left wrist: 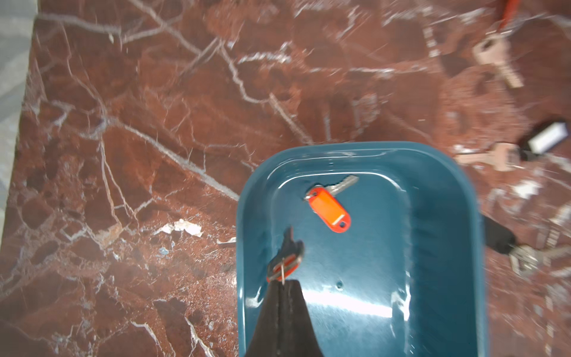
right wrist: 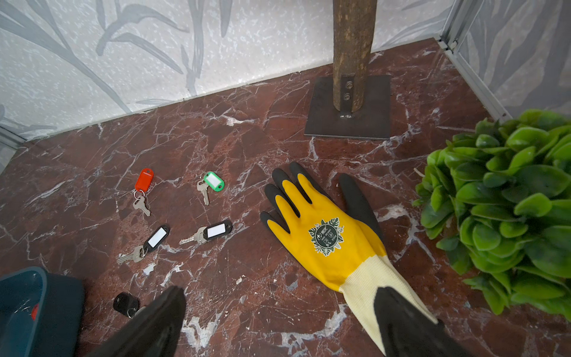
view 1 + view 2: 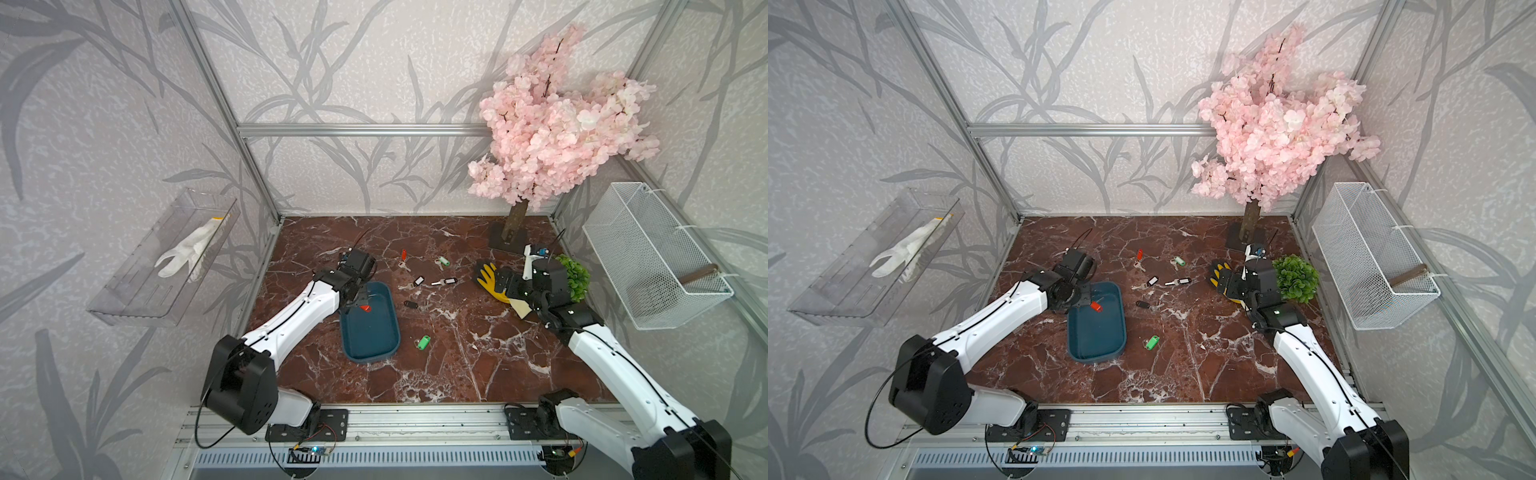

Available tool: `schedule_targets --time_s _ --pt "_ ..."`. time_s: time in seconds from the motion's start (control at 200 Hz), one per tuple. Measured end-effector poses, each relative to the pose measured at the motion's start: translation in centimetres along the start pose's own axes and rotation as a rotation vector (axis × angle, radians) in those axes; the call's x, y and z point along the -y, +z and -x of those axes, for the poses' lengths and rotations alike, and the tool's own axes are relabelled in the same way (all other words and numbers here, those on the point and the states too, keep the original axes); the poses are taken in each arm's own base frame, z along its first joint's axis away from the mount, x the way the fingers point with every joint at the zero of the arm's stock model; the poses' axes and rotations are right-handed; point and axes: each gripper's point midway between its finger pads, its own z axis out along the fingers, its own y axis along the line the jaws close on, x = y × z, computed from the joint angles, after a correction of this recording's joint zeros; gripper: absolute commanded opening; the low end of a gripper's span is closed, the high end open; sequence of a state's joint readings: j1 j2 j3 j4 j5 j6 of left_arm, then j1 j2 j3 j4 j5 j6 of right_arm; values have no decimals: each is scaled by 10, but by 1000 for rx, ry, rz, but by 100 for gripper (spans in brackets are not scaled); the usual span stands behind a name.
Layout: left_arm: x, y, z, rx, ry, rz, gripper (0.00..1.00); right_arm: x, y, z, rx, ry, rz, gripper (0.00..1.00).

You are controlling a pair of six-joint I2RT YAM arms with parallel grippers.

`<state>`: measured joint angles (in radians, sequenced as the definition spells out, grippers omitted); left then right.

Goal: Take the keys out of the storage box
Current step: Pick up the key from the storage box, then place the key at the center of the board.

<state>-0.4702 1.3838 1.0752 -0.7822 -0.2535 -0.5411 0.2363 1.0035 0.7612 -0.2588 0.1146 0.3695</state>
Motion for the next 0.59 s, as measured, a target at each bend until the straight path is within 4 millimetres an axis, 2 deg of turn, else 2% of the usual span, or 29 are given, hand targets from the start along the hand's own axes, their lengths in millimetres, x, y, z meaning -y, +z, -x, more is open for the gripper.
schedule_targets --time_s 0.15,0.32,0.425,0.595 --pt "31 -25 10 68 69 -92 0 0 -2 1 6 5 3 99" --pt "96 -50 22 126 166 -253 0 0 -2 2 7 20 3 99" --pt "137 -50 20 119 220 -332 0 0 -2 2 9 30 5 99" --pt "195 -37 2 61 321 -407 0 0 -3 3 11 34 2 99"
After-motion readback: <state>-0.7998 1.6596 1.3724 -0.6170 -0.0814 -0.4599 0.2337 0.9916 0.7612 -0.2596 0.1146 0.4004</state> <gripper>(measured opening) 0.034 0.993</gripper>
